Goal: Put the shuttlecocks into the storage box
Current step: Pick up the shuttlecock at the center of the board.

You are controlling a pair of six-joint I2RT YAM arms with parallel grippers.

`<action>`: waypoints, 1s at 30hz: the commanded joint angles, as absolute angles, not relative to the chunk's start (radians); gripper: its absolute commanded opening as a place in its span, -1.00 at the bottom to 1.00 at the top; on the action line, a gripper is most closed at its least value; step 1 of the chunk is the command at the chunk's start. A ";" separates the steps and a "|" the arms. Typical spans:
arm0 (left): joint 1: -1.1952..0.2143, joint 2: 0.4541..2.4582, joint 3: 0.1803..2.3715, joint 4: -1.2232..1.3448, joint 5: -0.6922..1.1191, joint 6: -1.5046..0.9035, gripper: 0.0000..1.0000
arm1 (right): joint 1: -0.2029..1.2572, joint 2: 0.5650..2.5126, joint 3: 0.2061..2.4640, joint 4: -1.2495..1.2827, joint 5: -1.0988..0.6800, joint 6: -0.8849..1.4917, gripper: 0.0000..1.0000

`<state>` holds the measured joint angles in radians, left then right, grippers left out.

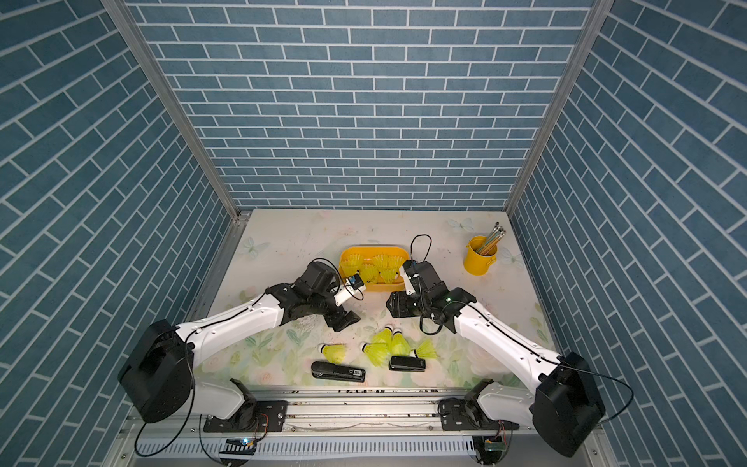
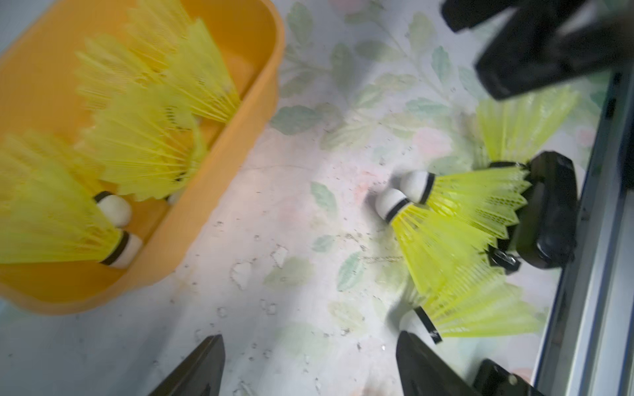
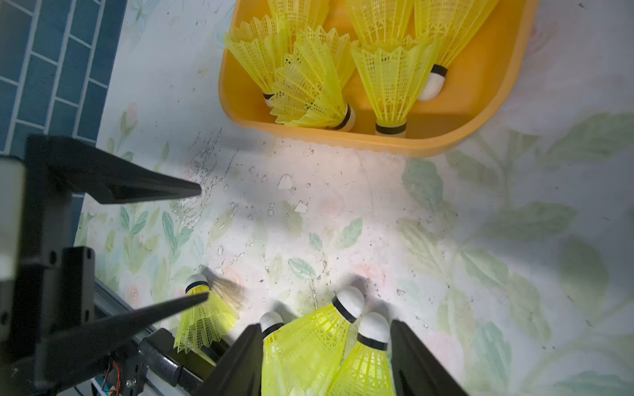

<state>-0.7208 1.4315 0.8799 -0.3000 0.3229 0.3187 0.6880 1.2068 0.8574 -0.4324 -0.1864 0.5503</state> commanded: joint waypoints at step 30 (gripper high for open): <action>-1.032 1.470 0.795 -0.305 0.088 0.596 0.50 | 0.665 0.839 0.720 -0.742 -0.280 0.760 1.00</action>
<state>-1.0187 1.4506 0.7822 -0.2821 0.0944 0.5781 0.6662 0.8410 0.7471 -0.7349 -0.2905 0.7307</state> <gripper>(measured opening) 0.762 0.993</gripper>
